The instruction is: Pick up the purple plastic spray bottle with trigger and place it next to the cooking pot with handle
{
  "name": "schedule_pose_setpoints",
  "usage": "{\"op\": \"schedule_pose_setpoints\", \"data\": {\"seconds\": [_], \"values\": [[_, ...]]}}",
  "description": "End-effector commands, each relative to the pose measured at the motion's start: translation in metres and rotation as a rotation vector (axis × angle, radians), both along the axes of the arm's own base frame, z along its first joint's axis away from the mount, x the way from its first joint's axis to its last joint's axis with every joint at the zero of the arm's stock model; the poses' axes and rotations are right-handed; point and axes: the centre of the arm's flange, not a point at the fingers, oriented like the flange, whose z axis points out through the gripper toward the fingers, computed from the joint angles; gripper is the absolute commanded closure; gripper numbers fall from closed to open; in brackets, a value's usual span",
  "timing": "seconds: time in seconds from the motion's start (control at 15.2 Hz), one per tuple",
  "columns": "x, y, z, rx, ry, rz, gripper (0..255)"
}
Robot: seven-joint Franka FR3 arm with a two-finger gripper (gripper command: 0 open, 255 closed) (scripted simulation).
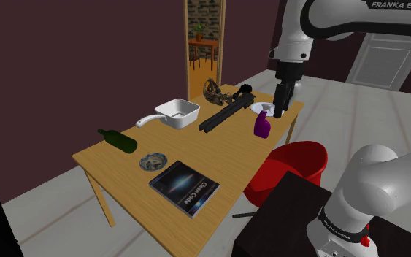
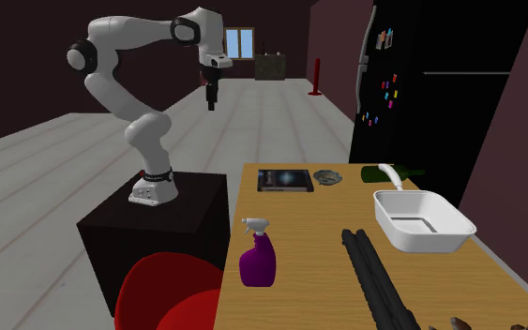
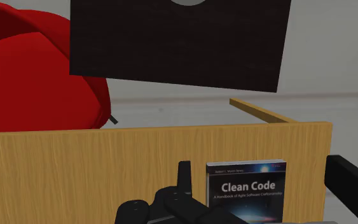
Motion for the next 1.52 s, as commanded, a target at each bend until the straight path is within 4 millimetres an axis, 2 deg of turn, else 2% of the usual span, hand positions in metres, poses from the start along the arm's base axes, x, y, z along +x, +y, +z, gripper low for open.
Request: {"op": "schedule_pose_setpoints", "data": {"seconds": [0.0,0.73,1.45], "values": [[0.0,0.0,0.0,0.0,0.0,0.0,0],[0.016,-0.112,-0.082,-0.012,-0.113,-0.006,0],[0.041,-0.226,-0.161,-0.023,-0.226,-0.011,0]]}}
